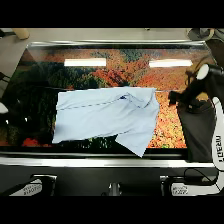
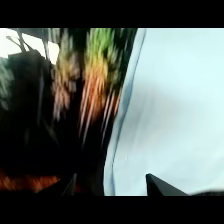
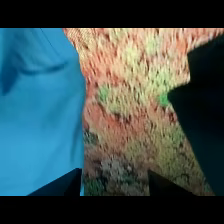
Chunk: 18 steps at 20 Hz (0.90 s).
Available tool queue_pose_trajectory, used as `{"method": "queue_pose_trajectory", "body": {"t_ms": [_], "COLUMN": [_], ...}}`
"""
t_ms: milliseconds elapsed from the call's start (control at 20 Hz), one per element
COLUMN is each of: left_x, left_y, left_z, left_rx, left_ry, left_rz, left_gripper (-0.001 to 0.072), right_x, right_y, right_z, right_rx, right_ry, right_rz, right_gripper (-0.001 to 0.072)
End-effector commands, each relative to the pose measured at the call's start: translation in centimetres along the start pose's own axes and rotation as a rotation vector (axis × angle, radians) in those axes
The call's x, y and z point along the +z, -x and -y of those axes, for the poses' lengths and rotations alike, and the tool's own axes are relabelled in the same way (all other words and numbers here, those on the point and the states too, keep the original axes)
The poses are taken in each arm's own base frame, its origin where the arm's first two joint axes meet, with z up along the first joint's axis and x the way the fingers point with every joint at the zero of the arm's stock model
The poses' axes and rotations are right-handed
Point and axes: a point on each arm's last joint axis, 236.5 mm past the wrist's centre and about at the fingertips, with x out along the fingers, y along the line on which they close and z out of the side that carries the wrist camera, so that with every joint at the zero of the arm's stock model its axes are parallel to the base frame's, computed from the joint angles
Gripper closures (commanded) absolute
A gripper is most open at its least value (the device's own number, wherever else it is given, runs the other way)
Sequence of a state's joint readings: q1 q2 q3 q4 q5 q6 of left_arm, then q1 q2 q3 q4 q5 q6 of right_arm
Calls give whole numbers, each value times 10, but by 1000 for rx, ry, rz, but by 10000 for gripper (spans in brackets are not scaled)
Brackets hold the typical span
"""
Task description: Fold the shirts.
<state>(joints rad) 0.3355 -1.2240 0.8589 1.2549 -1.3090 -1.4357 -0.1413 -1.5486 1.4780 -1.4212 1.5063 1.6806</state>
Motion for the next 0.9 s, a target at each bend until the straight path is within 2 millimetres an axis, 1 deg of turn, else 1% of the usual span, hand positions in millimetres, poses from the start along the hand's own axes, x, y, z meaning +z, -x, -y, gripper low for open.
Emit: {"method": "queue_pose_trajectory", "body": {"t_ms": [0, 50, 100, 150, 200, 300, 350, 450, 500, 550, 650, 750, 850], "left_x": [-58, -59, -55, -49, -44, -45, -45, -39, -36, -36, -35, -34, -34], "left_y": [-43, -49, -53, -55, -57, -62, -65, -69, -69, -68, -66, -60, -53], "left_z": [-4, -1, 3, 7, 10, 12, 13, 12, 12, 12, 12, 15, 18], "left_rx": [-68, -87, -107, -123, -124, -119, -116, -108, -106, -106, -106, -107, -110], "left_ry": [18, 30, 45, 57, 54, 43, 40, 71, 79, 76, 69, 60, 48], "left_rz": [-100, -92, -69, -42, -22, -34, -39, -19, -10, -10, 0, 21, 37], "left_gripper": [159, 161, 179, 180, 180, 185, 233, 419, 557, 682, 680, 680, 680], "right_x": [-62, -70, -75, -77, -75, -73, -72, -70, -72, -77, -84, -83, -82], "right_y": [-32, -40, -45, -48, -49, -49, -50, -51, -53, -58, -73, -91, -102], "right_z": [6, 4, 2, 1, 1, 0, 1, 1, -1, -6, -20, -31, -43], "right_rx": [134, 150, 163, 167, 168, 170, 169, 170, 180, 208, 285, 348, 397], "right_ry": [4, 7, 4, 0, 0, 5, 5, 14, 22, 37, 48, 30, 28], "right_rz": [-199, -218, -232, -237, -231, -220, -215, -205, -209, -221, -218, -173, -148], "right_gripper": [309, 309, 309, 310, 310, 309, 309, 303, 262, 201, 202, 202, 205]}}
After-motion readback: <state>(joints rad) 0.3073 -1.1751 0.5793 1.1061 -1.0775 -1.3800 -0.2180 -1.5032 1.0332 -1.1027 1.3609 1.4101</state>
